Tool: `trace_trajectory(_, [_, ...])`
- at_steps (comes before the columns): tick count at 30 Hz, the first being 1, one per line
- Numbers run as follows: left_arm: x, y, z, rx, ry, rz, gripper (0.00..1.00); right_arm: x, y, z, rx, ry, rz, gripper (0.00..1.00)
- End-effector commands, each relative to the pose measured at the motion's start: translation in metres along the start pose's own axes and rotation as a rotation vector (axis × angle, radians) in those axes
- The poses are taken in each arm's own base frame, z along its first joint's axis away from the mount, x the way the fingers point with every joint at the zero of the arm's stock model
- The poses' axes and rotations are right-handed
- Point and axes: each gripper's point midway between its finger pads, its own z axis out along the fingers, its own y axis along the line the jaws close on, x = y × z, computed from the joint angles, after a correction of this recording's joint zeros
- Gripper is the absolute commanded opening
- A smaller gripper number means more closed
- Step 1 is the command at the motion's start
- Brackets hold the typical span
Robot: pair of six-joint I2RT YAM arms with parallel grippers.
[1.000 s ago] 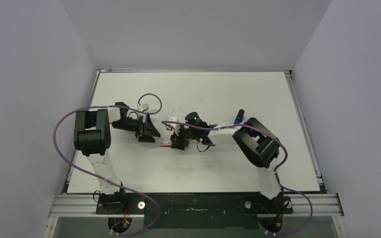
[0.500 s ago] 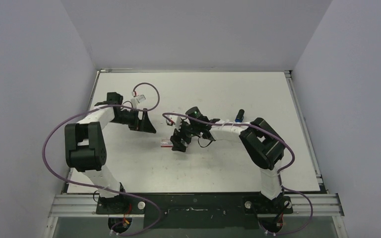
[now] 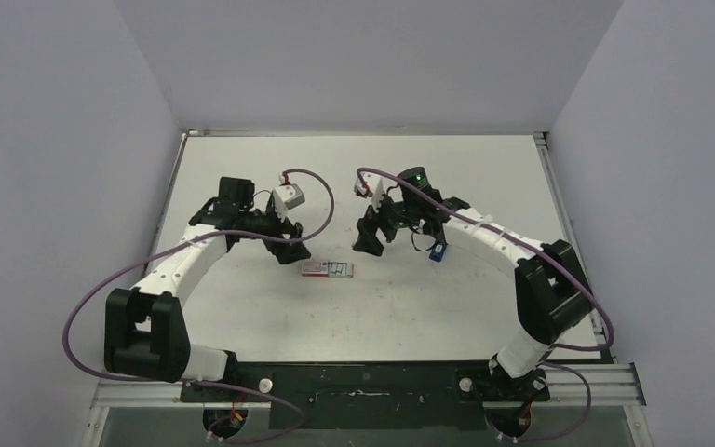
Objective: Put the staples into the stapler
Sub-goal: Pick up the stapler from the center of the board.
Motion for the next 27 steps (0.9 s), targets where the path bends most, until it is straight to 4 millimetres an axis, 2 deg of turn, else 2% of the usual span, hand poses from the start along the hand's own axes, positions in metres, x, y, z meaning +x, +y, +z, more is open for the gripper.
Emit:
trace_trajectory(1, [-0.027,-0.002,0.01,-0.053,-0.04,0.28,0.89,0.006,-0.006,-0.036,0.053,-0.006,0.019,0.83])
trace_trajectory(6, [-0.024,-0.015,0.03,-0.051,0.057,0.409,0.89,0.027,-0.037,-0.069,0.18,0.038,0.093,0.82])
trace_trajectory(11, [-0.038,-0.026,0.043,-0.045,0.026,0.343,0.89,0.051,-0.083,-0.119,0.408,0.081,0.229,0.82])
trace_trajectory(15, [-0.051,-0.019,0.047,-0.124,0.006,0.26,0.89,0.072,-0.114,-0.165,0.632,0.122,0.32,0.84])
trace_trajectory(17, [-0.055,-0.012,0.048,-0.172,0.008,0.239,0.9,0.085,-0.123,-0.181,0.718,0.14,0.375,0.85])
trace_trajectory(20, [-0.062,-0.004,0.049,-0.227,0.001,0.219,0.9,0.106,-0.128,-0.19,0.79,0.164,0.445,0.86])
trace_trajectory(27, [-0.067,0.003,0.055,-0.286,-0.006,0.2,0.9,0.139,-0.143,-0.175,0.847,0.197,0.58,0.83])
